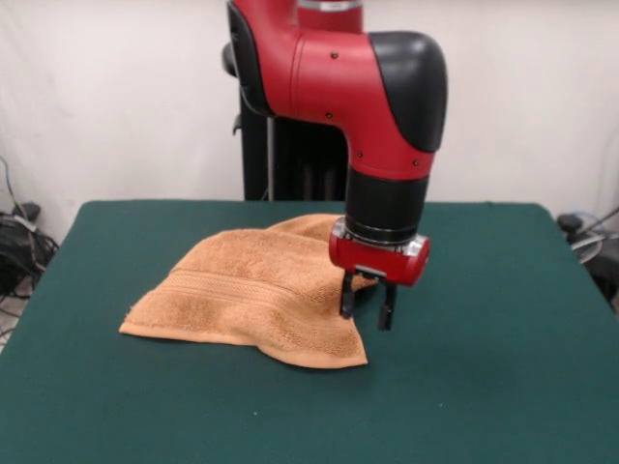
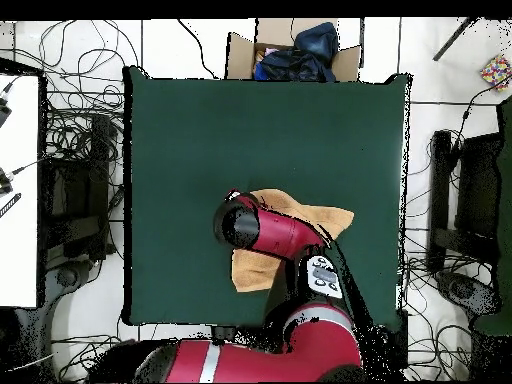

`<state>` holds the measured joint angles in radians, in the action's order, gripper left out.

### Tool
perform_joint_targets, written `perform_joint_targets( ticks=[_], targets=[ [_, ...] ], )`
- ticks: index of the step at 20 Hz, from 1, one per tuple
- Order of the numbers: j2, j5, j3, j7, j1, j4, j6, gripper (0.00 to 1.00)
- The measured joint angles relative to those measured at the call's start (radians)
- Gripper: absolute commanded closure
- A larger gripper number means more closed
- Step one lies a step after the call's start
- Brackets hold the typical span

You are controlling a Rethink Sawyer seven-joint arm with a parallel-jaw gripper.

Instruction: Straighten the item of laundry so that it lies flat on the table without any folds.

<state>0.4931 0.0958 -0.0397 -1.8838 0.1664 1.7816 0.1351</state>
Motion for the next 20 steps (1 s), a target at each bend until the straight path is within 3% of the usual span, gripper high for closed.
perform_joint_targets(
  ticks=[20],
  targets=[
    [0.002,0.000,-0.008,0.000,-0.010,0.000,0.000,1.00]
  ],
)
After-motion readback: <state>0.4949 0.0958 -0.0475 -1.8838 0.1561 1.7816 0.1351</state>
